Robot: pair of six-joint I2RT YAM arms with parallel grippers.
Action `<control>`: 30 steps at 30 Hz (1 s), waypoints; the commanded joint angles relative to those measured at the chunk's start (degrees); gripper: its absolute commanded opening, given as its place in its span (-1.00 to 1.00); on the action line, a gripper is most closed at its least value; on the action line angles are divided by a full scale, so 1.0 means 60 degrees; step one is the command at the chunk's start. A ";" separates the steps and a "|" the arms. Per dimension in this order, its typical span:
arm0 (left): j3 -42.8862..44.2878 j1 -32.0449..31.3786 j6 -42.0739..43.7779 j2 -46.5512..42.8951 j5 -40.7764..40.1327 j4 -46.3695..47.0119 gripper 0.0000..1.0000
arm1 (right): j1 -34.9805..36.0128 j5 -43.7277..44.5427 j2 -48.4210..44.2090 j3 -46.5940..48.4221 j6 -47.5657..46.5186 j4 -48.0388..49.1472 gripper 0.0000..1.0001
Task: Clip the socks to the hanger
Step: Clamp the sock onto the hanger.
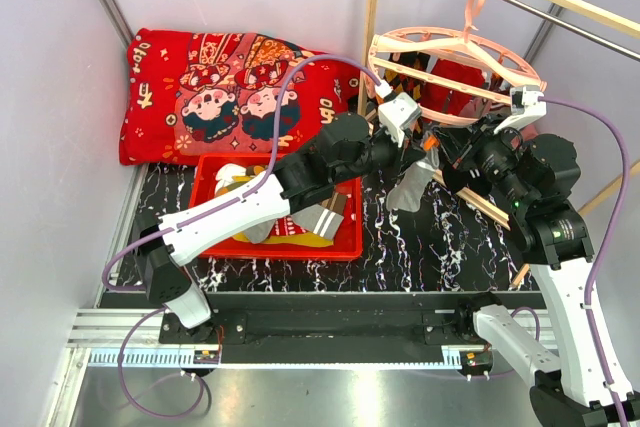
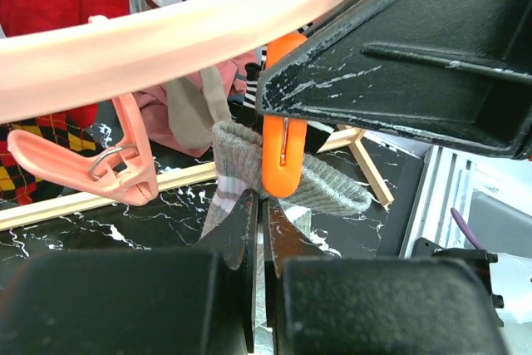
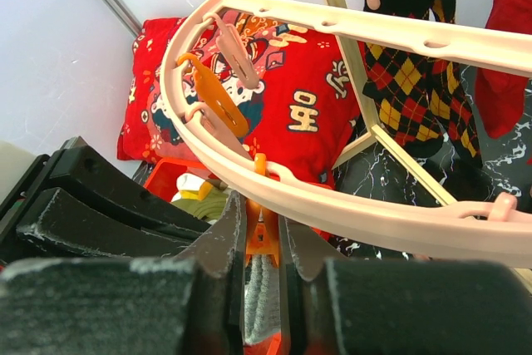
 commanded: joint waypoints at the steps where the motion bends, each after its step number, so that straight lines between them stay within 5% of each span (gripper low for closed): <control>1: 0.0531 -0.0044 0.0111 -0.0029 -0.0210 0.0373 -1.00 | 0.0006 -0.0193 -0.0001 0.0202 -0.0072 0.0355 -0.85; 6: 0.0546 -0.0044 0.0097 -0.0102 -0.0210 0.0461 -1.00 | 0.0020 -0.0193 -0.0016 0.0173 -0.0086 0.0340 -0.72; 10: 0.0531 -0.0044 0.0067 -0.0131 -0.0181 0.0491 -1.00 | 0.0020 -0.0120 -0.0030 0.0143 -0.0057 0.0340 -0.19; 14: 0.0546 -0.0044 0.0067 -0.0132 -0.0137 0.0520 -1.00 | 0.0020 -0.0120 -0.0030 0.0143 -0.0042 0.0355 0.06; 19: 0.0327 -0.0030 0.0067 -0.0190 -0.0064 0.0593 -1.00 | 0.0020 0.0070 -0.0103 0.0114 -0.0043 0.0340 0.16; 26: -0.0697 0.0146 -0.0020 -0.0673 0.0287 0.1470 -0.21 | 0.0020 0.0612 -0.0206 -0.0003 -0.0072 0.0340 0.19; 30: -0.1489 0.0512 -0.0429 -0.1141 0.0653 0.2159 0.00 | 0.0020 0.0891 -0.0235 -0.0047 -0.0101 0.0355 0.22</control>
